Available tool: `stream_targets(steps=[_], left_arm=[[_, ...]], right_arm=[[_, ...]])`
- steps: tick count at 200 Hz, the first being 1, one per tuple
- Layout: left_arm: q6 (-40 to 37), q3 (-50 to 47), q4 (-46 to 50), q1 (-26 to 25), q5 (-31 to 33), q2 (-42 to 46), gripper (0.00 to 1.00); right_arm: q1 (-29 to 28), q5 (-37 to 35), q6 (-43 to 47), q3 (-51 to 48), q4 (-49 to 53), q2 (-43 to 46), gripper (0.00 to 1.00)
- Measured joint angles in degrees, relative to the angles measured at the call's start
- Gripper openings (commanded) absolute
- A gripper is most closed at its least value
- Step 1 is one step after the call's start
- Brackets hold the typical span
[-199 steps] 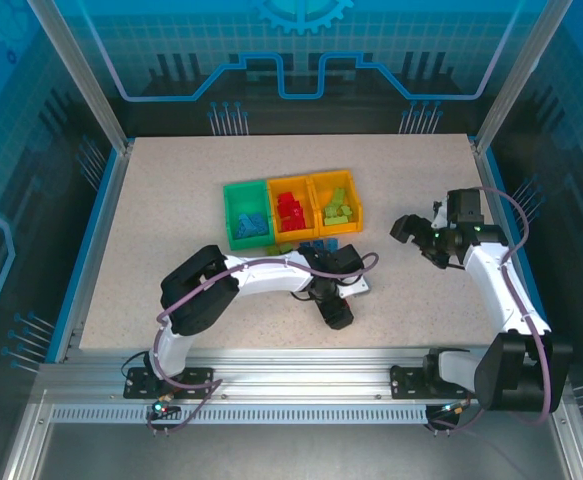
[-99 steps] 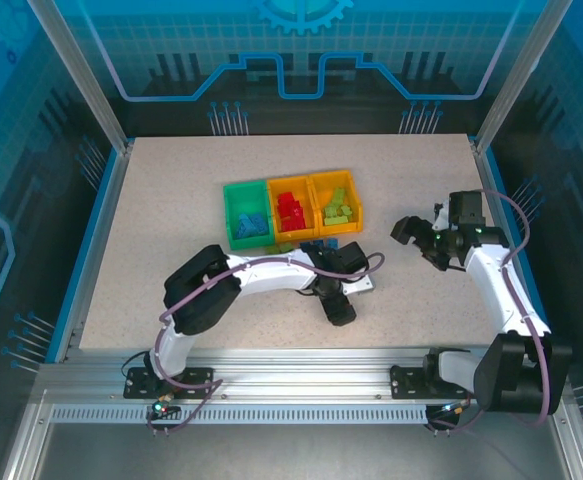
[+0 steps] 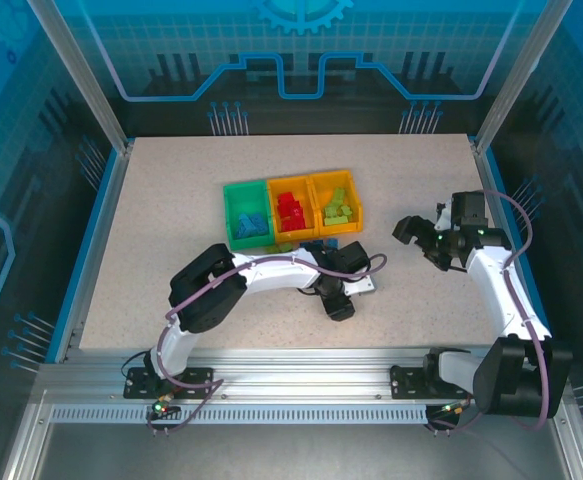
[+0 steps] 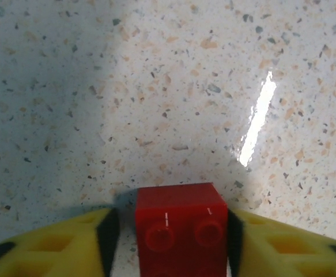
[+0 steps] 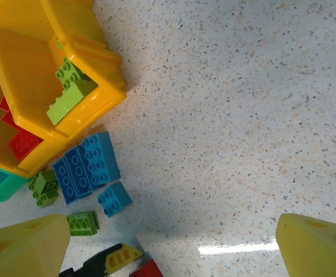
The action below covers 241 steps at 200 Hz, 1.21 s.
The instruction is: Sort the legos into containers by color
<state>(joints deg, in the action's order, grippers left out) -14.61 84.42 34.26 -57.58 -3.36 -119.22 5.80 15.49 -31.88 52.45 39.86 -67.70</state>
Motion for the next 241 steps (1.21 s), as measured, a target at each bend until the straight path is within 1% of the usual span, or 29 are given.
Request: stream_targets(steps=[18,44,69,99,127,153,180,192,215,241], left_arm=[[0.42,-0.02,0.00,0.11,-0.85,0.00,0.39],[1.64,-0.02,-0.02,0.79,-2.34,0.02,0.39],[3.43,-0.15,0.04,2.64,-2.54,1.01,0.39],[5.79,-0.04,0.00,7.08,-1.38,5.79,0.39],[9.11,3.63,-0.04,13.20,2.45,9.46,0.40],[14.01,9.42,0.26,19.45,6.69,9.70,0.40],[20.37,15.47,1.95,25.29,8.52,8.50,0.39],[23.26,17.05,2.03,27.50,8.52,7.61,0.45],[28.37,18.73,2.93,30.95,7.58,4.66,0.44],[32.17,20.70,4.20,32.57,5.51,0.24,0.43]], right_arm=[[0.13,0.02,0.00,-0.09,0.02,0.00,0.94],[0.26,0.00,0.02,-0.37,0.07,0.11,0.94],[0.26,-0.02,0.02,-0.79,0.17,0.63,0.94],[0.26,0.02,0.00,-3.02,-0.55,1.36,0.93],[-0.70,-0.02,-0.04,-6.27,-1.01,1.88,0.91],[-5.51,-0.92,-0.22,-8.04,-2.19,2.84,0.90],[-12.68,-3.74,-0.81,-8.33,-3.17,2.82,0.90],[-15.69,-5.27,-1.07,-8.33,-3.85,2.29,0.89],[-21.53,-8.15,-1.07,-8.31,-4.85,0.07,0.89],[-27.15,-11.67,-0.59,-7.45,-5.14,-3.41,0.88]])
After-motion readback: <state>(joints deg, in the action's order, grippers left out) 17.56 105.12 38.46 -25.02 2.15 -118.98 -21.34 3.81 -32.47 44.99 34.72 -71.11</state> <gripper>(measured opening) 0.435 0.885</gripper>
